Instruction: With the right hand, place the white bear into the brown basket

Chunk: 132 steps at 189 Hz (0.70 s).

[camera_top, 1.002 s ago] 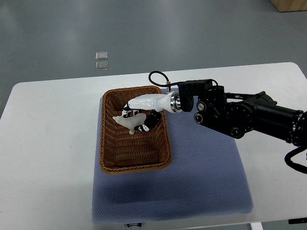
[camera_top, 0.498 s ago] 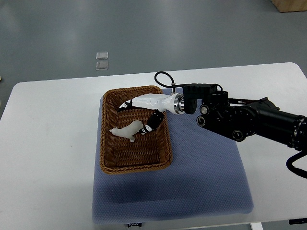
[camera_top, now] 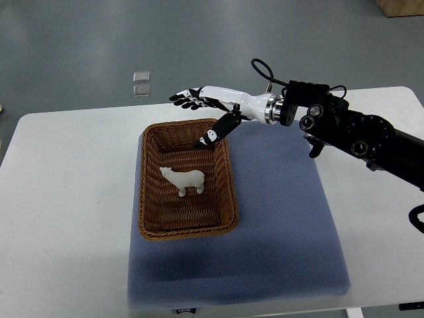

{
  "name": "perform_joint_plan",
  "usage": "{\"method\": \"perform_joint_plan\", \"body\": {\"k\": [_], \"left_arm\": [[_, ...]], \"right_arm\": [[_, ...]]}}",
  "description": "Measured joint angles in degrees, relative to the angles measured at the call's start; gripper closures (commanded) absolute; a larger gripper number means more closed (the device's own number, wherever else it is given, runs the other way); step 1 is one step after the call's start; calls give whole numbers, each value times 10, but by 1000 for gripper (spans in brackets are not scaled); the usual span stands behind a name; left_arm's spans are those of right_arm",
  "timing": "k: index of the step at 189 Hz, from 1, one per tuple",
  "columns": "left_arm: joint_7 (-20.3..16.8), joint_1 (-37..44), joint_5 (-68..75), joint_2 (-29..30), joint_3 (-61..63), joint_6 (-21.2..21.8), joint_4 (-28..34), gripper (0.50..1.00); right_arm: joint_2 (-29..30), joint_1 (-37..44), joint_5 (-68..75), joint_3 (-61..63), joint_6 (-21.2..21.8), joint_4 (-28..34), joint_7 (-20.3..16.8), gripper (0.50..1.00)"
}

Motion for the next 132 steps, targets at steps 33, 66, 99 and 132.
{"method": "perform_joint_plan", "body": {"k": [33,66,99,132], "left_arm": [[0,0,0,0,0,0,0,500],[0,0,0,0,0,0,0,500],[0,0,0,0,0,0,0,500],[0,0,0,0,0,0,0,500]], "right_arm": [[-54,-34,116,34,25,-1,-12,576],[-86,-87,250,76,27,-2,-62,574],[-108,-153,366,104,21,-4,-92,574],[-105,-184,474,116,16,-23,-114,574]]}}
